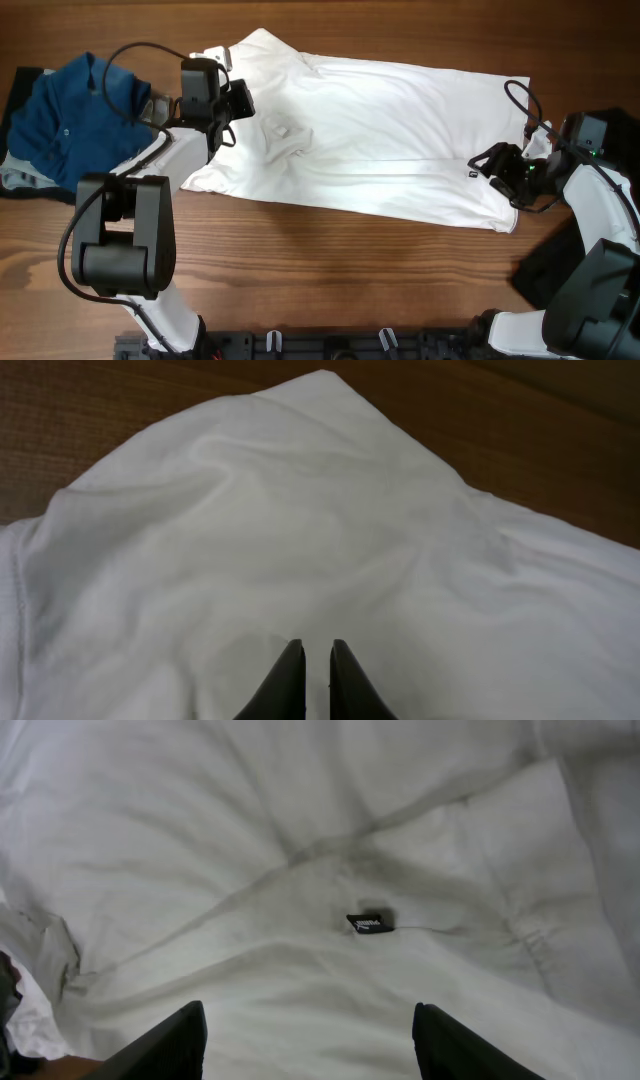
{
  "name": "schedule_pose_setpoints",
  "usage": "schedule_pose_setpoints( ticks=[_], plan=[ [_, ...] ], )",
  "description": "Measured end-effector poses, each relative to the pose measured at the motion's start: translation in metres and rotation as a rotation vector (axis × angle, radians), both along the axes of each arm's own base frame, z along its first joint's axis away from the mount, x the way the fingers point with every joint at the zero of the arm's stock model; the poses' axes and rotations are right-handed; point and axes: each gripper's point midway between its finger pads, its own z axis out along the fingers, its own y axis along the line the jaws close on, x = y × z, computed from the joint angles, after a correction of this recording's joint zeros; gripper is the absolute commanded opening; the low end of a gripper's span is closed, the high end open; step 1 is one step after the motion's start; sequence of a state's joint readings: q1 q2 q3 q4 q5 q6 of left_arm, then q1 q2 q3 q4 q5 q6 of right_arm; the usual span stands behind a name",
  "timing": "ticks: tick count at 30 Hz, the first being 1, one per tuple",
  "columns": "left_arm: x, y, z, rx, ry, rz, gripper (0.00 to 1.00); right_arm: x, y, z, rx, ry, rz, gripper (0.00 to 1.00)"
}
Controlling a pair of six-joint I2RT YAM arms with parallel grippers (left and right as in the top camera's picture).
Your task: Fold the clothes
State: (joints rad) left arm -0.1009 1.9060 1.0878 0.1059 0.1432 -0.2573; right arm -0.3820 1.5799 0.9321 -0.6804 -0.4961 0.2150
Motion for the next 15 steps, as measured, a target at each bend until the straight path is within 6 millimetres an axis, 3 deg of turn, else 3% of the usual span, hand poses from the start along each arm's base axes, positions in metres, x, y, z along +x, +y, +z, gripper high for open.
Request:
schedule_pose_setpoints(
  ticks=[3, 6, 11, 15],
  plan=[
    [-0.011, 0.005, -0.01, 0.003, 0.068, 0.019, 0.49, 0.006, -0.004, 0.001, -0.015, -0.025, -0.009, 0.66],
    [-0.028, 0.01, -0.022, 0.022, 0.163, 0.024, 0.49, 0.004, -0.003, 0.001, -0.01, -0.011, -0.021, 0.69],
    [-0.081, 0.024, -0.038, 0.065, 0.394, 0.041, 0.45, -0.03, -0.005, -0.013, -0.034, 0.169, -0.064, 0.74],
    [-0.111, 0.049, -0.023, 0.067, 0.484, 0.099, 0.49, -0.059, -0.012, -0.02, -0.087, 0.315, -0.11, 0.75]
  ],
)
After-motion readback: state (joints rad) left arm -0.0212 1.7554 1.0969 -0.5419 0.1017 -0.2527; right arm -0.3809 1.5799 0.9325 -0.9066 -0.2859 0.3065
